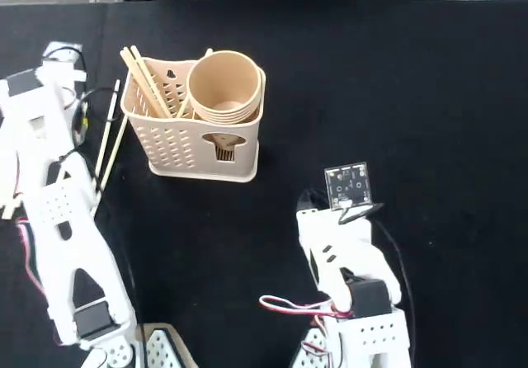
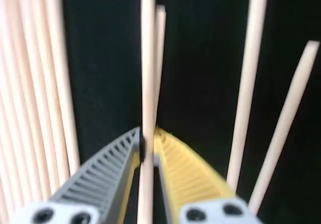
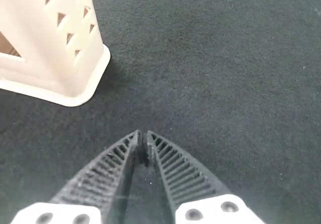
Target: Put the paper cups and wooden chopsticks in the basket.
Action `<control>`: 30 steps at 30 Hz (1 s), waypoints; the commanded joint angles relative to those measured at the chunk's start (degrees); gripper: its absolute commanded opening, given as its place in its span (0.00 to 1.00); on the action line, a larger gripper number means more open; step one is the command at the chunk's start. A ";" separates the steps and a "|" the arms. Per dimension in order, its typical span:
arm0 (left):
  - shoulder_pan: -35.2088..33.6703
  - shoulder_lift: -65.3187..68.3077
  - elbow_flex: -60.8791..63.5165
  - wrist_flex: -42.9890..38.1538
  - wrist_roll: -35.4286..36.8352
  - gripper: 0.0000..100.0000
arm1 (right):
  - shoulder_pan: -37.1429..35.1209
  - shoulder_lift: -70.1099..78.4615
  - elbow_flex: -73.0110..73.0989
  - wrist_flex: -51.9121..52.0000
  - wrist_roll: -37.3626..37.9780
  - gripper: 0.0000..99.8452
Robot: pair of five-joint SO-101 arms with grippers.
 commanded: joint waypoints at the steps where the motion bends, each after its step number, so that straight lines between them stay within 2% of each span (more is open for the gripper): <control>1: -2.59 -0.97 -1.36 1.41 2.73 0.03 | -0.26 -0.66 -0.04 0.00 0.70 0.02; 6: -3.21 -6.68 8.92 1.49 0.70 0.03 | -0.26 -0.66 -0.04 0.00 0.70 0.02; 18: -4.26 -39.03 49.98 1.41 0.26 0.03 | -0.26 -0.66 -0.04 0.00 0.70 0.02; 21: -5.76 -46.33 55.78 1.41 -0.18 0.03 | -0.26 -0.66 -0.04 0.00 0.70 0.02; 25: -7.43 -56.26 60.70 1.05 -4.31 0.03 | -0.18 -0.66 -0.04 0.09 0.70 0.02; 30: -7.96 -70.24 66.68 -1.49 -4.57 0.03 | -0.18 -0.66 -0.04 0.09 0.70 0.02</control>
